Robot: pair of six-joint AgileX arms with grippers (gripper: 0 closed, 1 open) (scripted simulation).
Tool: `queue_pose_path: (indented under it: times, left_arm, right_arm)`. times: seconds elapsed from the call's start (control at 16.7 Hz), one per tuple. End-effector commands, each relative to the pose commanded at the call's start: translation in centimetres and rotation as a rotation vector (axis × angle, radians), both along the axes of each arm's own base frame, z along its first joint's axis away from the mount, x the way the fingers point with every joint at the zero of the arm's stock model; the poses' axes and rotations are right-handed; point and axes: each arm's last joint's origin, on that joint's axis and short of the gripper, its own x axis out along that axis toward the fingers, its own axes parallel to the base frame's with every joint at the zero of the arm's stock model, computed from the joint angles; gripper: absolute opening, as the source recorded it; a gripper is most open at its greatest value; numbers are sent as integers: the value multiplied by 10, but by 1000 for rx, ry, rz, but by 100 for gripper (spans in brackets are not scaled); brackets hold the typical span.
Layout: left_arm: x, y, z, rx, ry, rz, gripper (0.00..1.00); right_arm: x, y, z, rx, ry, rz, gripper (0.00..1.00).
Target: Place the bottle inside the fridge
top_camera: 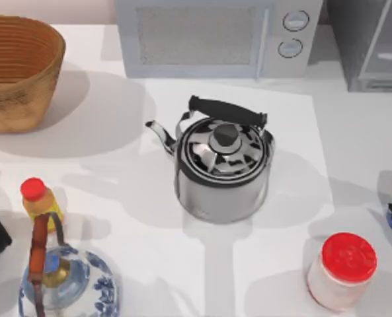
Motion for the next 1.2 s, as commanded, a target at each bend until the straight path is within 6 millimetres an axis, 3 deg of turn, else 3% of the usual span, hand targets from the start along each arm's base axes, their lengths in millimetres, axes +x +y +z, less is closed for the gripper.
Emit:
queue_pose_path:
  times: [0.36,1.14,1.2]
  left_arm:
    - [0,0,0,0,0,0,100]
    - [0,0,0,0,0,0,100]
    - [0,0,0,0,0,0,100]
  right_arm:
    - [1,2,-2,0,1,0,100]
    - [1,2,-2,0,1,0,3]
    - [1,2,-2,0,1,0,1]
